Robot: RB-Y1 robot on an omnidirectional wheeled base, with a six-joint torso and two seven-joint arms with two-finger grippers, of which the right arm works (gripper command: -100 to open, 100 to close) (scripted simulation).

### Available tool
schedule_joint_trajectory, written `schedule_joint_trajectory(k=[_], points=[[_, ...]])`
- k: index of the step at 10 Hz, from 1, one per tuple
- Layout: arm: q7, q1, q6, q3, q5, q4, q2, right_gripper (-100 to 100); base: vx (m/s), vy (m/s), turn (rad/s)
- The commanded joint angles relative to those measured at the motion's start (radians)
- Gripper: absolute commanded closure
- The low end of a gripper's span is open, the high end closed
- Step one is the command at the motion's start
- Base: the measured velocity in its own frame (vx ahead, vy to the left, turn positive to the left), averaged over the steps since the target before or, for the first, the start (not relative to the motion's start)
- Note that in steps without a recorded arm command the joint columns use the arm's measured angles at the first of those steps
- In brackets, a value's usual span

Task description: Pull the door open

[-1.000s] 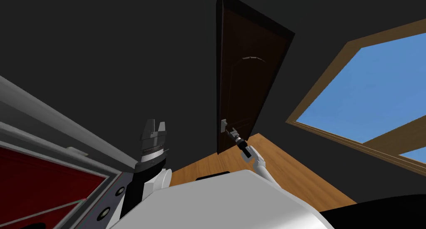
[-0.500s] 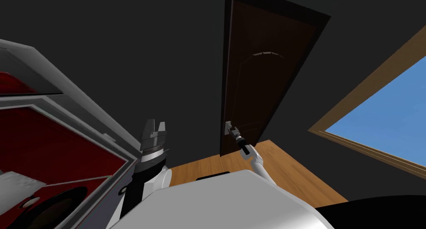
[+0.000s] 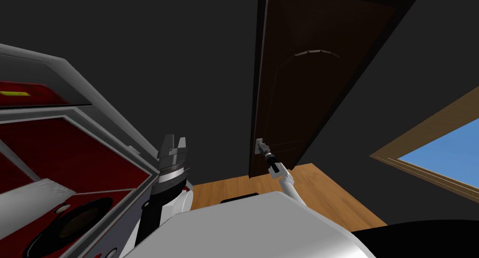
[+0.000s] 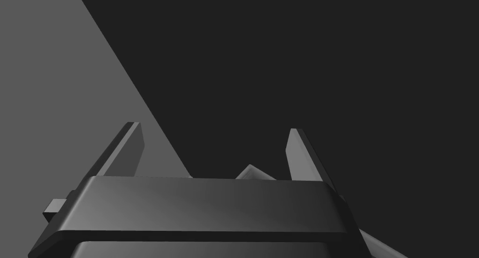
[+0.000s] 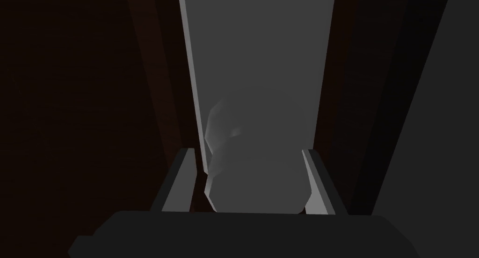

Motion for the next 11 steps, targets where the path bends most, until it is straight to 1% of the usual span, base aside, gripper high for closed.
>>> schedule_joint_trajectory(k=[1, 5, 6, 7, 11], points=[[-0.002, 0.001, -0.001, -0.001, 0.000, 0.000, -0.001, 100, -0.011, 0.029, 0.000], [-0.002, 0.001, -0.001, -0.001, 0.000, 0.000, -0.001, 100, -0.001, 0.004, -0.004], [-0.034, 0.009, 0.000, 0.001, -0.016, -0.005, -0.004, 100, -0.011, -0.007, 0.045], [-0.045, 0.012, 0.000, 0.002, -0.022, -0.007, -0.005, 100, -0.014, -0.013, 0.043], [-0.129, 0.033, 0.000, 0.009, -0.066, -0.022, -0.011, 100, -0.024, -0.012, 0.044]])
